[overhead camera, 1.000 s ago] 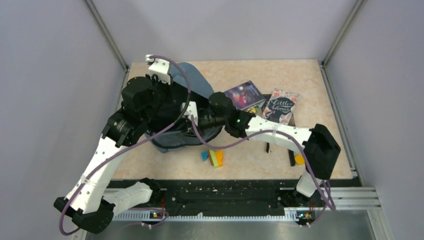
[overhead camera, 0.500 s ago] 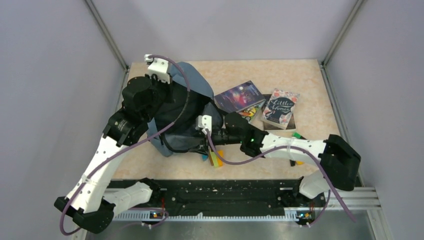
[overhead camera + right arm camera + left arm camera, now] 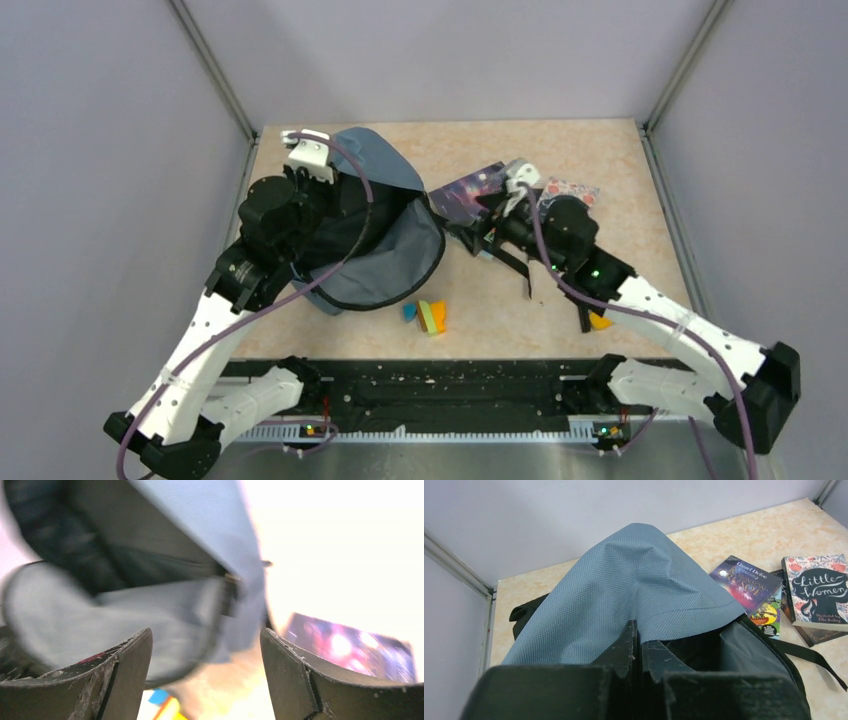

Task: Pack the student bag
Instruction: Unzip the student bag at the center of the board, then pick up the book from the center of the board.

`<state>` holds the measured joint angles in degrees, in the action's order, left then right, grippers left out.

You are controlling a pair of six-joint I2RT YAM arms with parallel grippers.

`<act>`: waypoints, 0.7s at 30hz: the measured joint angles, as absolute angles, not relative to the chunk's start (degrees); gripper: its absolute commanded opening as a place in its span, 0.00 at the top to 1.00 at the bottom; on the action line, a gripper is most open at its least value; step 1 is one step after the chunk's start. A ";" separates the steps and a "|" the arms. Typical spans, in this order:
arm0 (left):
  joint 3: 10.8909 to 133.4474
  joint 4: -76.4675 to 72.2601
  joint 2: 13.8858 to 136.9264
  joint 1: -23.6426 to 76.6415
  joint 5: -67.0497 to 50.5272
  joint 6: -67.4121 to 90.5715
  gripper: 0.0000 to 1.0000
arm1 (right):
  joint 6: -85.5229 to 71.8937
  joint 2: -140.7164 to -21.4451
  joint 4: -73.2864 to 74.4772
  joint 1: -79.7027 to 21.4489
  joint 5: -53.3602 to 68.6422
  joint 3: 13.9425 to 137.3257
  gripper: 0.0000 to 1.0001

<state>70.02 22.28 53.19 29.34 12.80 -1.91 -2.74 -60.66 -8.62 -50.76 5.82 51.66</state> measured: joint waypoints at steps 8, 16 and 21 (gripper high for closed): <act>67.09 18.90 52.64 29.30 14.72 -1.93 1.00 | -15.55 -56.27 0.58 -25.93 -2.42 43.81 0.14; 66.50 17.67 53.04 29.23 14.94 -1.91 1.00 | -26.85 -66.96 -5.96 -10.07 1.72 37.56 0.15; 66.15 17.19 53.21 29.04 15.00 -1.85 1.00 | -25.45 -80.75 -10.41 -9.80 5.48 43.48 0.14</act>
<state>66.15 17.19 53.21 29.04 15.00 -1.85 -25.45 -80.75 -10.41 -9.80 5.48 43.48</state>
